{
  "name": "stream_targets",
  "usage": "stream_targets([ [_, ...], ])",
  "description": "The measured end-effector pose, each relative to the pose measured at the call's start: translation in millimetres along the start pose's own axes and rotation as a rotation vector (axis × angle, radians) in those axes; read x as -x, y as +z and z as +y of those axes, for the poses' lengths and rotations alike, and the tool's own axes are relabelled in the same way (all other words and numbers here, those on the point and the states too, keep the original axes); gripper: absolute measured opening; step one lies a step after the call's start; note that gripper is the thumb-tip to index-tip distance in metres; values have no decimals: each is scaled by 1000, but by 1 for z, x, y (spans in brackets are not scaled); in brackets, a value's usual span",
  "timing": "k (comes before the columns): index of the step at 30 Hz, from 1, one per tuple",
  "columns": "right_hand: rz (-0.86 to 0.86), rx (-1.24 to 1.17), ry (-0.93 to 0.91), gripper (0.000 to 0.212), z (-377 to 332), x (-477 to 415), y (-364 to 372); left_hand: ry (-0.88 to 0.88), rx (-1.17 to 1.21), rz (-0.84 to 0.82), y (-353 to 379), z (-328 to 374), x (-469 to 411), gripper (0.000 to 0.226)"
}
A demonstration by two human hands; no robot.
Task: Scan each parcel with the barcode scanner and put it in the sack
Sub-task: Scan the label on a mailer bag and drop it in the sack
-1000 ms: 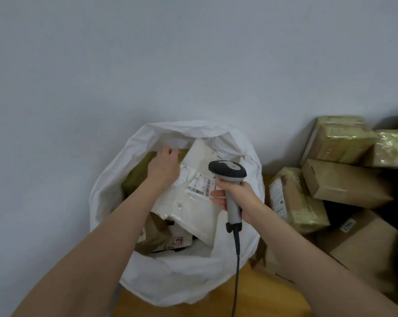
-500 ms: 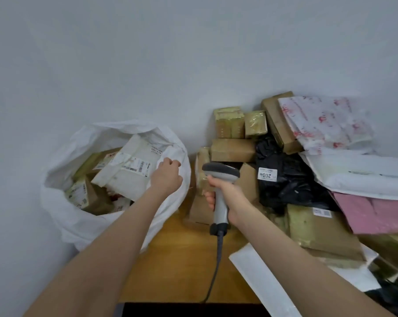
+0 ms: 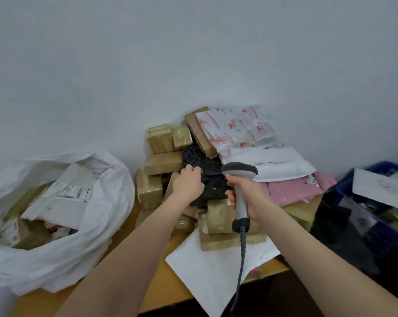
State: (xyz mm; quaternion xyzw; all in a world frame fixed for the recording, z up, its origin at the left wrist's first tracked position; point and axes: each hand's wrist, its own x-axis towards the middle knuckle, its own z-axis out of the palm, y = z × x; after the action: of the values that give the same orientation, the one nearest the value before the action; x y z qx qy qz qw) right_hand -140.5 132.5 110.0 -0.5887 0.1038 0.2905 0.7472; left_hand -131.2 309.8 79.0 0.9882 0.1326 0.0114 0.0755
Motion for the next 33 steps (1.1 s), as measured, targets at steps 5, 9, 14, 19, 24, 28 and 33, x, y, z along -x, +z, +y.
stream_targets([
  [5, 123, -42, -47, 20, -41, -29, -43, 66, 131, 2, 14, 47, -54, 47],
  [9, 184, -51, -82, 18, -72, -64, -63, -149, 665, 53, 24, 62, -116, 66],
  [14, 187, -44, -108, 15, -102, -105, -76, -475, 1101, 117, 24, 60, -199, 83],
  [19, 184, -59, -115, 12, -114, -128, -86, -643, 1204, 147, 34, 57, -243, 64],
  [24, 164, -54, -100, 13, -121, -137, -91, -633, 1464, 171, 28, 65, -246, 25],
  [28, 99, -70, -123, 16, -130, -131, -91, -388, 1563, 283, -24, 68, -223, 23],
  [33, 30, -160, -166, 19, -140, -110, -89, -83, 1080, 616, -107, 65, -176, 22],
])
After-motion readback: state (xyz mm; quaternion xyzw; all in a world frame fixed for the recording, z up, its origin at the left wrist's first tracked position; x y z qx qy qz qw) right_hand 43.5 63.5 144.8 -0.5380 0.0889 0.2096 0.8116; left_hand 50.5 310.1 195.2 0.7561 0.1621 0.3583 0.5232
